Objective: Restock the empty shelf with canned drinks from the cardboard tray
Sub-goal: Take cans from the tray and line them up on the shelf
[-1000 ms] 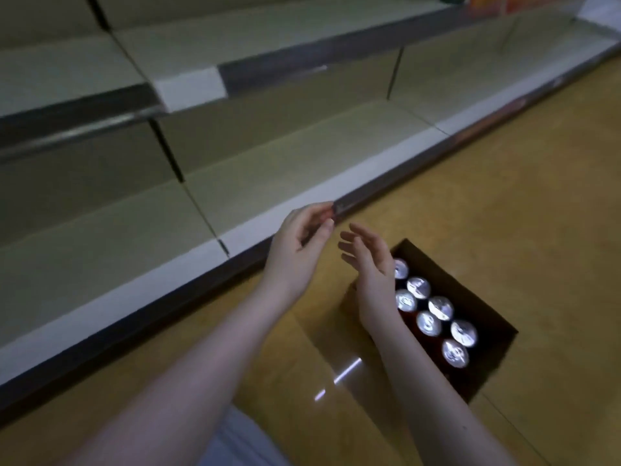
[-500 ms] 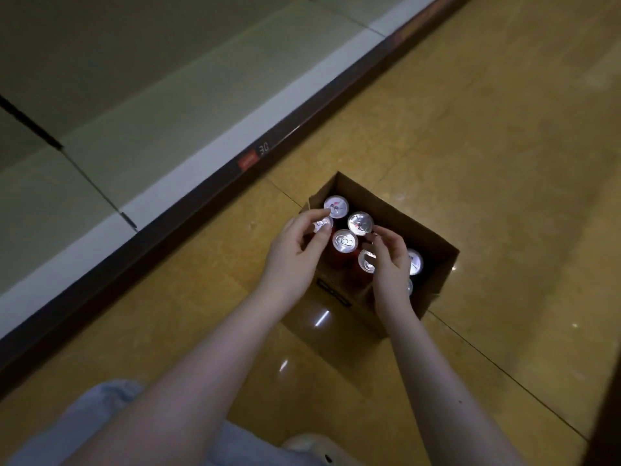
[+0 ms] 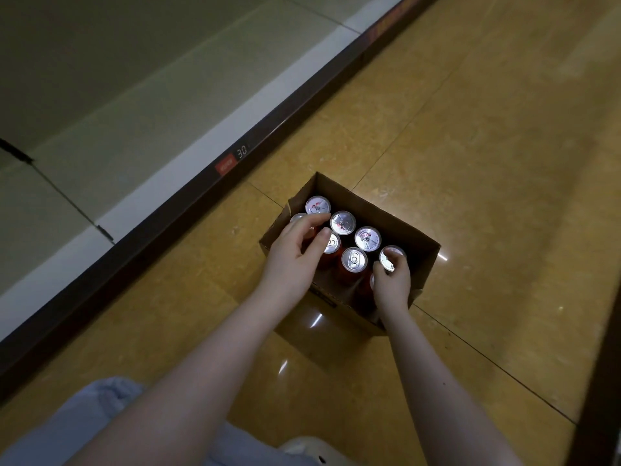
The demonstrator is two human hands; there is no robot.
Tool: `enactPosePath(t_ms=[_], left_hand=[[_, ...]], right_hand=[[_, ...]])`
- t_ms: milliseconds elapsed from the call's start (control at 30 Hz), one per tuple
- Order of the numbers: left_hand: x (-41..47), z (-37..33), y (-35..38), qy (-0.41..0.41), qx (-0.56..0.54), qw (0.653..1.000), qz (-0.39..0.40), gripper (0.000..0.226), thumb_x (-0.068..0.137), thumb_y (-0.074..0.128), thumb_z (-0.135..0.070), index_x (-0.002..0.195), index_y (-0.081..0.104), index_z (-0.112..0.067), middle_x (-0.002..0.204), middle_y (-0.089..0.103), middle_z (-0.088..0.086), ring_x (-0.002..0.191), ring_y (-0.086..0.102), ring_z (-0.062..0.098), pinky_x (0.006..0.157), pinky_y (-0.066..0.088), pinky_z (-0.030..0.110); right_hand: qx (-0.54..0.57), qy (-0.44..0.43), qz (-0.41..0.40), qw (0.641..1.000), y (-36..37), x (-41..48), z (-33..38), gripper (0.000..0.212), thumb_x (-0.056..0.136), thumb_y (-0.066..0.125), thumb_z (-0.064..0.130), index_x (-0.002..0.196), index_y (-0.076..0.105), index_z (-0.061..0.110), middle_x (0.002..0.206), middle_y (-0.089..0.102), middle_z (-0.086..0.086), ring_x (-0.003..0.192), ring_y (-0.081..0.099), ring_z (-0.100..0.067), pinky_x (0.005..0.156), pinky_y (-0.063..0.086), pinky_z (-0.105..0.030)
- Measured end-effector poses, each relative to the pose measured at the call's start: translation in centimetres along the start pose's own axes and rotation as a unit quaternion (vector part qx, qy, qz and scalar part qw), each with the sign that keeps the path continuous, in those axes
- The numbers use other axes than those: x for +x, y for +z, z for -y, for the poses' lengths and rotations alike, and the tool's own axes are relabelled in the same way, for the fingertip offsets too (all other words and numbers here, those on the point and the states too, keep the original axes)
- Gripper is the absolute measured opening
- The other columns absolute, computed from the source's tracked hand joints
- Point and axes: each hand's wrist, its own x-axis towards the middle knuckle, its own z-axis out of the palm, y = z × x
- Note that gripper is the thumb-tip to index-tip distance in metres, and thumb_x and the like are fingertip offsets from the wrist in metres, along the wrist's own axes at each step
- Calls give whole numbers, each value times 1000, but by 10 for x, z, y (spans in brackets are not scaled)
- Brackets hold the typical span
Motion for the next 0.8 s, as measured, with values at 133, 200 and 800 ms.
enactPosePath(t_ms=[133,200,800], left_hand=[[-2,-3,-1,2,8,1000,2,29,95,47,-27,122,55,-29,128,53,-8,117,50,7,94,44,22],[-3,-5,-2,2,10,1000,1,29,95,47,-27,123,55,-28,128,53,-9,116,50,5,90,42,15],[-11,-9,-6,5,10,1000,2,28,95,47,-28,122,55,-29,125,53,-12,115,51,5,92,44,19]], right_hand=[[-12,14,3,1000,2,4,-6,39,88,55,15,127,50,18,132,51,-8,117,50,-24,101,44,-46],[-15,19,2,1000,3,5,-9,41,88,56,16,128,49,18,134,50,-8,122,48,-27,102,43,-47],[-223,73,59,970,9,11,-31,74,77,74,14,136,29,10,139,33,-22,123,43,-44,100,43,-51]])
